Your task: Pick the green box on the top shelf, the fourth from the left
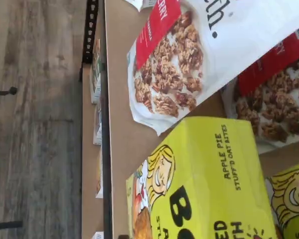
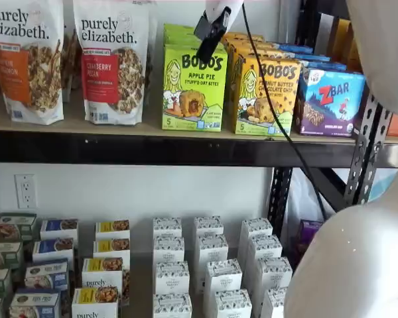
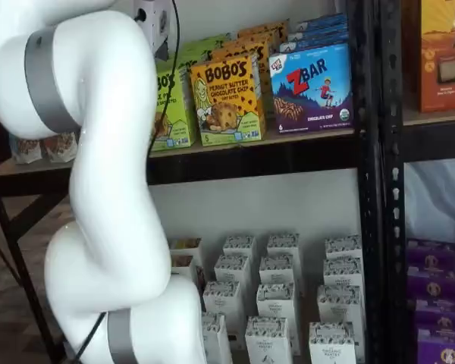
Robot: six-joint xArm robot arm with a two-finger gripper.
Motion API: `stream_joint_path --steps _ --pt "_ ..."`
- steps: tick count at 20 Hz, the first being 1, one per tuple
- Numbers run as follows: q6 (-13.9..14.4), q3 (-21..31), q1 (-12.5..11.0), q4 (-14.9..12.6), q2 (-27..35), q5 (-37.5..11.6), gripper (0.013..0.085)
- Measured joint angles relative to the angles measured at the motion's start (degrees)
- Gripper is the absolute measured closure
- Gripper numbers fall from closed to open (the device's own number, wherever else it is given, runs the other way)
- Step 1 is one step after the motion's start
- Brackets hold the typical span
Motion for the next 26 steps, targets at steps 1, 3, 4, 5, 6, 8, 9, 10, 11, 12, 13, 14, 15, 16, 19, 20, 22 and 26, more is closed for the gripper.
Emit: stream_joint_path --steps 1,3,4,5,6,8,9,10,11,12,13,14,15,16,19,20,22,26 --pt "0.0 0.0 0.1 0.0 0.2 -0.2 0.013" --pt "0.1 0.0 0.3 -0.1 0.6 -0.7 0.013" --pt "0.1 -0.1 0.3 -0.2 0.8 -0.9 0.013" --pt "0.1 -0.3 0.4 -0.3 1.0 -0.9 0.013" --pt "0.1 -0.5 0.4 -0.4 1.3 -0.8 0.013" --pt "0.2 -1.2 0.6 -0.9 2.0 -0.2 0.013" --pt "0.2 -1.5 0.6 -1.3 2.3 0.2 0.013" --pt "0.2 -1.8 0.7 -1.7 2.6 0.6 0.013" --pt "0.2 -2.0 0.7 -2.0 2.9 0.8 0.013" --pt "0.2 -2.4 0.7 -2.3 3.2 1.2 0.013" --pt "0.2 -2.7 0.8 -2.7 3.5 1.7 0.013" --pt "0.2 -3.3 0.8 -3.1 4.0 2.7 0.013" --pt "0.2 -3.8 0.8 -3.3 4.4 3.4 0.013" --pt "0.2 -4.2 0.8 -3.5 4.7 3.9 0.013" --pt "0.1 -4.9 0.8 -4.0 5.5 5.0 0.013" --pt "0.1 -5.2 0.8 -4.2 5.8 5.5 0.013" --pt "0.1 -6.0 0.8 -4.5 6.4 6.6 0.013" --pt "0.1 -6.3 0.8 -4.7 6.8 7.0 0.013"
